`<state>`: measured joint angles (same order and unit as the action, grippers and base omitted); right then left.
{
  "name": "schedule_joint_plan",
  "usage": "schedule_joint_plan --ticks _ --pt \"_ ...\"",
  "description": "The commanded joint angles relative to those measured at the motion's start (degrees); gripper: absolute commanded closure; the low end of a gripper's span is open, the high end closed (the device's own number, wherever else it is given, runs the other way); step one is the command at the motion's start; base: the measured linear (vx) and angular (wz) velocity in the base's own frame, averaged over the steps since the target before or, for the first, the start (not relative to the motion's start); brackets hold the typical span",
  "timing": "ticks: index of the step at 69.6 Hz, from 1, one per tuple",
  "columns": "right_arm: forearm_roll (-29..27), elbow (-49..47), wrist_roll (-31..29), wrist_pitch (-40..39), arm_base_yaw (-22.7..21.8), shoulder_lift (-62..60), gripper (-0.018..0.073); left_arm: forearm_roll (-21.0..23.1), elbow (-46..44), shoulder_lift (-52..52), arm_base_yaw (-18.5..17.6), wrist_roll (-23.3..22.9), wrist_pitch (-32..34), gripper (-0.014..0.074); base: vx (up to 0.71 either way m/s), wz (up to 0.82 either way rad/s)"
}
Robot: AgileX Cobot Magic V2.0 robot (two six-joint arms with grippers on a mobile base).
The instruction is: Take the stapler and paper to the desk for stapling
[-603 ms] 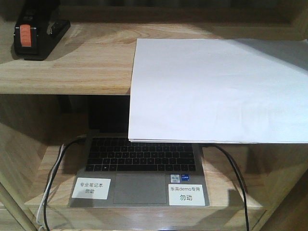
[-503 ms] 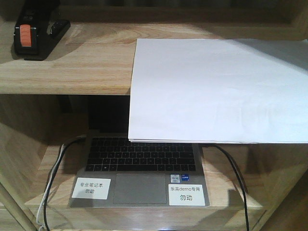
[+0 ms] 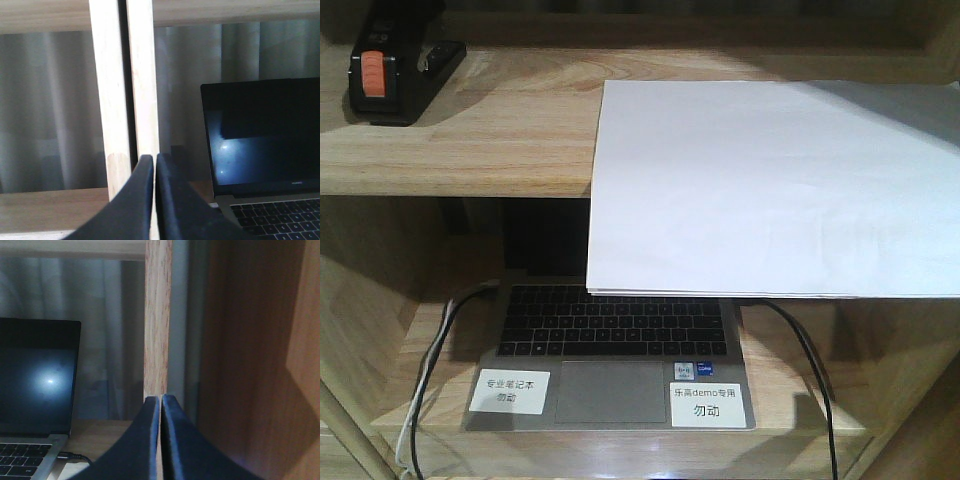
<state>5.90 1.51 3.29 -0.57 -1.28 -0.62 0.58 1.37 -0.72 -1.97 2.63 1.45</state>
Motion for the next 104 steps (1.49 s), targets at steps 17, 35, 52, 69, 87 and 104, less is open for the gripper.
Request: schedule_joint_plan --ticks 17,35,52,69,87,104 --pt "0.44 0.28 -0.34 -4.04 -0.2 -0.53 0.0569 0.53 0.63 -0.89 -0.19 -0.58 4.51 0.0603 0.0 0.0" --pt "0.44 0.28 -0.34 -4.04 -0.2 -0.53 0.0569 0.53 0.57 -0.89 -0.2 -0.58 5.85 0.0603 0.0 0.0" --pt "0.44 0.28 -0.34 -4.04 -0.2 -0.53 0.0569 0.46 0.25 -0.89 -0.2 -0.09 17.05 0.0603 0.0 0.0" --pt "0.44 0.28 -0.34 -4.04 -0.2 -0.53 0.0569 0.52 -7.13 -0.62 -0.2 -0.17 24.86 0.0603 0.0 0.0" --pt "0.44 0.28 -0.34 -4.04 -0.2 -0.53 0.0569 0.52 -24.02 7.61 -0.2 -1.01 3.01 0.0603 0.0 0.0" --pt "0.5 0.28 -0.34 -4.03 -0.2 -0.53 0.0569 0.56 -34.55 17.95 -0.2 -1.18 -14.79 0.0603 0.0 0.0"
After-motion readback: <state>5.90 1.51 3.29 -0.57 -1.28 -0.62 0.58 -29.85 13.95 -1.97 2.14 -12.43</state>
